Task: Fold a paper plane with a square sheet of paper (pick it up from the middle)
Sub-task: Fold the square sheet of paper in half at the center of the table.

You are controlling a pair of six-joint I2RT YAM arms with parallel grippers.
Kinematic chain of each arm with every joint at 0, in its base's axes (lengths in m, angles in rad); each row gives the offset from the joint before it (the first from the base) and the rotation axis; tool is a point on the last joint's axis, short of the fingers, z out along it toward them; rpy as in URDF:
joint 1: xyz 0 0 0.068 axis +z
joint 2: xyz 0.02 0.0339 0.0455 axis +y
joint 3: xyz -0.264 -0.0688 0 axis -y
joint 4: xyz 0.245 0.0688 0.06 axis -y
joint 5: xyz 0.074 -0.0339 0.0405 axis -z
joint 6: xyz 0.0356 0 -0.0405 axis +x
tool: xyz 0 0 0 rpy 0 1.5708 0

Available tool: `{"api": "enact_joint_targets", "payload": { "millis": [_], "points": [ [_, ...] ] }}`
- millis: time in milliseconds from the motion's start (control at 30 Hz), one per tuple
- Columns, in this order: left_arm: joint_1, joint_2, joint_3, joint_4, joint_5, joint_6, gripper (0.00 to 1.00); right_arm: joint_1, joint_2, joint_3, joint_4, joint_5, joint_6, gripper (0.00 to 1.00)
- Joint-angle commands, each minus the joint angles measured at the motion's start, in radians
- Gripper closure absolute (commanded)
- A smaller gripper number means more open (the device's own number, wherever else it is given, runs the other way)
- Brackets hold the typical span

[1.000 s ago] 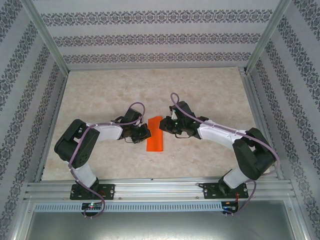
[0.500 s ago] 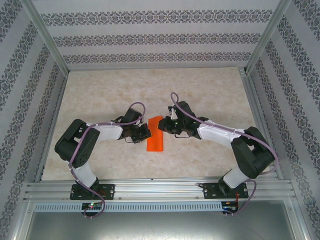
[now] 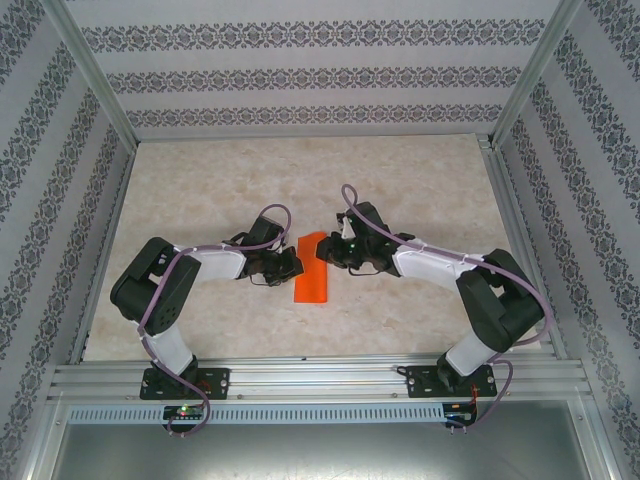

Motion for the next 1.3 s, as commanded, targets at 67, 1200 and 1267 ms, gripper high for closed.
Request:
{"api": "enact_joint_targets", "payload": {
  "millis": [67,1200,1267],
  "points": [
    [-0.013,0.070,-0.043,-0.098,-0.059,0.025,1.00,0.016,0.064,0.017,0.042,-0.038,0.029,0.83],
    [-0.013,0.080,-0.055,-0.105,-0.061,0.040,1.00,-0.008,-0.012,-0.159,0.115,-0.002,-0.033,0.80],
    [-0.013,0.081,-0.053,-0.104,-0.058,0.039,1.00,-0.003,-0.031,-0.151,0.130,-0.031,-0.002,0.80]
  ]
}}
